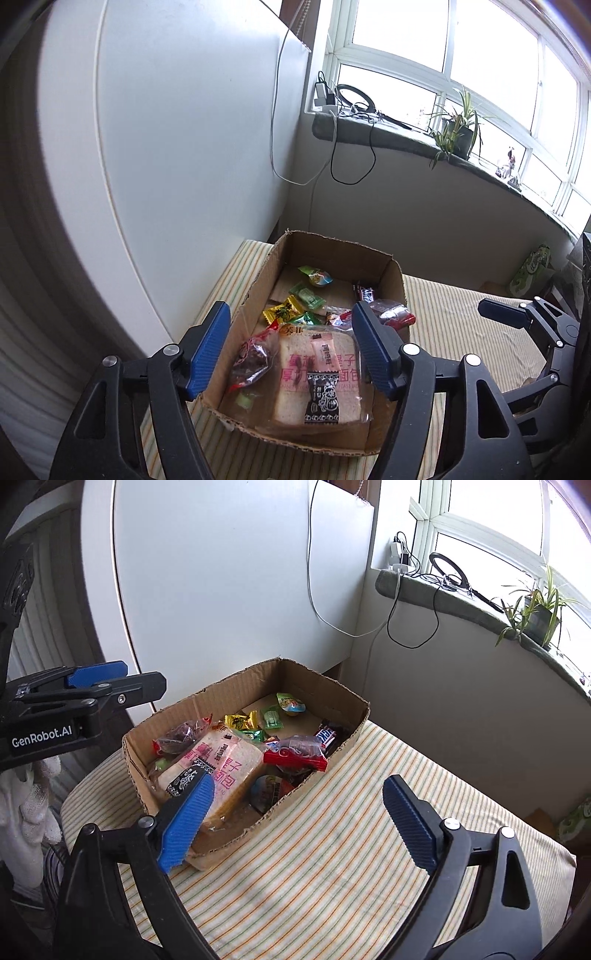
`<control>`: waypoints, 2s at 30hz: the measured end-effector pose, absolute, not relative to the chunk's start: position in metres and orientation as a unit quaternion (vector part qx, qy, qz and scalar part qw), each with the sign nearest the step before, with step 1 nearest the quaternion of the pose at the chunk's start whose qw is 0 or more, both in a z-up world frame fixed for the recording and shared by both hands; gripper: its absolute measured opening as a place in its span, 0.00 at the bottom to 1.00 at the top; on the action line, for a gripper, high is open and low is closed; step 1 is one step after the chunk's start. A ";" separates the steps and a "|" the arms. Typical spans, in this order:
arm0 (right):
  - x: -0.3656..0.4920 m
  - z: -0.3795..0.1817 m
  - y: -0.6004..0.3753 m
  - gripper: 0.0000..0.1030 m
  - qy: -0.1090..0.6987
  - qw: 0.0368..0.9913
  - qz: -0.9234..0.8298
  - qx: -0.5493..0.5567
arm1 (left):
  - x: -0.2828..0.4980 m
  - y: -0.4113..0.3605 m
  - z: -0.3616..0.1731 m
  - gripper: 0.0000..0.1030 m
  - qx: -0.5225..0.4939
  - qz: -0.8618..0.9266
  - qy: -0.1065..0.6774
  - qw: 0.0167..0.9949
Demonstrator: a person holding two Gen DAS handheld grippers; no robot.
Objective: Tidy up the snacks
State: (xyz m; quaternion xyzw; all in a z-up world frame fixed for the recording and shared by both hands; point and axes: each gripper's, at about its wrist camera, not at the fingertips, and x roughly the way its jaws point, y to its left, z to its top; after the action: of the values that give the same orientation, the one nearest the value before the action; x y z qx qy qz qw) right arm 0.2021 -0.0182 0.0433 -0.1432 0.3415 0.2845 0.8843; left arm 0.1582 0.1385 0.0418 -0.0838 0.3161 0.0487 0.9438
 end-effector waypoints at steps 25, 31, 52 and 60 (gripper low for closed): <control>0.116 0.050 -0.066 0.96 0.329 0.916 0.221 -0.066 | 0.033 0.106 0.030 0.68 -0.097 0.090 0.284 0.950; 0.111 0.050 -0.068 0.96 0.322 0.920 0.207 -0.079 | 0.028 0.104 0.031 0.75 -0.100 0.099 0.283 0.949; 0.105 0.053 -0.074 0.96 0.322 0.919 0.216 -0.067 | 0.023 0.091 0.034 0.75 -0.101 0.102 0.286 0.947; 0.103 0.052 -0.077 0.96 0.324 0.919 0.215 -0.063 | 0.021 0.089 0.034 0.75 -0.102 0.101 0.287 0.947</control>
State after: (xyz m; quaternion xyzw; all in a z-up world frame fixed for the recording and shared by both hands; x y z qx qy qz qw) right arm 0.1026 -0.0768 0.0525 -0.0631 0.3235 0.2145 0.9194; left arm 0.0209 0.0886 0.0342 -0.1017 0.2867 0.1009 0.9473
